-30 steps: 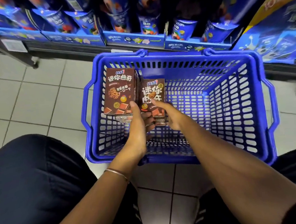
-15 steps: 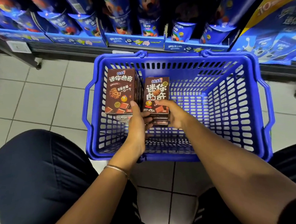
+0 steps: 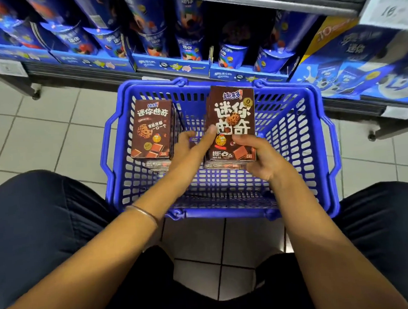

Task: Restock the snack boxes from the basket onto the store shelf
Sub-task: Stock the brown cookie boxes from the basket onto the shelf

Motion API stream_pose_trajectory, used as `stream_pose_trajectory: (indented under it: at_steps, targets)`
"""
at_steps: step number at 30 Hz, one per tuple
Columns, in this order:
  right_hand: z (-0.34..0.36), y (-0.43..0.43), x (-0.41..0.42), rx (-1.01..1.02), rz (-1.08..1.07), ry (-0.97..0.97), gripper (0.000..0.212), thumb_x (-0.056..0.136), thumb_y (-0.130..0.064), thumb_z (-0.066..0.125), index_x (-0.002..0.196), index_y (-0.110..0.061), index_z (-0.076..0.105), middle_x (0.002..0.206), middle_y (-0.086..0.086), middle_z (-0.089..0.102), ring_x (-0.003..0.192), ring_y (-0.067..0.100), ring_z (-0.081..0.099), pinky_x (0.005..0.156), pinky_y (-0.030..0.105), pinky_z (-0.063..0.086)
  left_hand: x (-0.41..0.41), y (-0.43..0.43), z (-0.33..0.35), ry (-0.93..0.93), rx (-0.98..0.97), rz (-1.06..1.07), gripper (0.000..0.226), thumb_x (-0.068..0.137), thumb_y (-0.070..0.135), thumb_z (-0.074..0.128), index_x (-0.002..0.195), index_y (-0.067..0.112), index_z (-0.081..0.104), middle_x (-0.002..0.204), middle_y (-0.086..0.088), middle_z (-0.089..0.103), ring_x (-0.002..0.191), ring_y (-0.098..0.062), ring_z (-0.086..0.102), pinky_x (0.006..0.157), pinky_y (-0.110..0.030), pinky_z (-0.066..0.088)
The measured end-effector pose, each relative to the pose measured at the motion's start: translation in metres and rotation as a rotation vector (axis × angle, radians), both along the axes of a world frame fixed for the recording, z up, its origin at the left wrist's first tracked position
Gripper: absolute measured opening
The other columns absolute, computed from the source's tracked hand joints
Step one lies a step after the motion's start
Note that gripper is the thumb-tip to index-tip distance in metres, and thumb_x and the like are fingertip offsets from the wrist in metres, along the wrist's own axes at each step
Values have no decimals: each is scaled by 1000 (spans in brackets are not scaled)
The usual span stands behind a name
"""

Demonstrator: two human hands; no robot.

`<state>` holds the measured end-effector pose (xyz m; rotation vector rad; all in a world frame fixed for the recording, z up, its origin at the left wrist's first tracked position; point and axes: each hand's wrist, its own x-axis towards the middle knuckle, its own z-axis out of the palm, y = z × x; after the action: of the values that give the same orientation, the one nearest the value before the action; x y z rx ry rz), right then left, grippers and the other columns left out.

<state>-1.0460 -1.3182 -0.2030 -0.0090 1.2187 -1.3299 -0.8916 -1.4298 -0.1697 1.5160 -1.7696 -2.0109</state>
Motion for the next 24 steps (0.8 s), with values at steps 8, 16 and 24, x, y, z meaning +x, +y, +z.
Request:
stream_pose_trajectory:
  at_steps: [8, 16, 24]
  targets:
    - [26, -1, 20, -138, -49, -92, 31, 80, -21, 74, 110, -13, 79, 119, 15, 73, 111, 33, 69, 110, 59, 44, -9, -25, 11, 174, 229, -148, 117, 55, 79, 81, 151, 31, 34, 111, 23, 76, 107, -1, 73, 98, -28, 55]
    - [51, -15, 21, -232, 22, 4, 64, 71, -46, 89, 124, -16, 70, 133, 15, 68, 121, 33, 65, 104, 55, 51, -20, -43, 23, 350, 328, -4, 128, 51, 41, 90, 159, 36, 21, 128, -6, 72, 109, -26, 74, 103, -51, 55]
    - [17, -40, 28, 141, -423, 53, 31, 101, -46, 48, 107, -19, 64, 104, 5, 69, 101, 24, 66, 101, 42, 44, -23, -79, 50, 504, 342, 60, 120, 55, 32, 85, 159, 10, 28, 121, -15, 73, 98, -29, 74, 88, -43, 58]
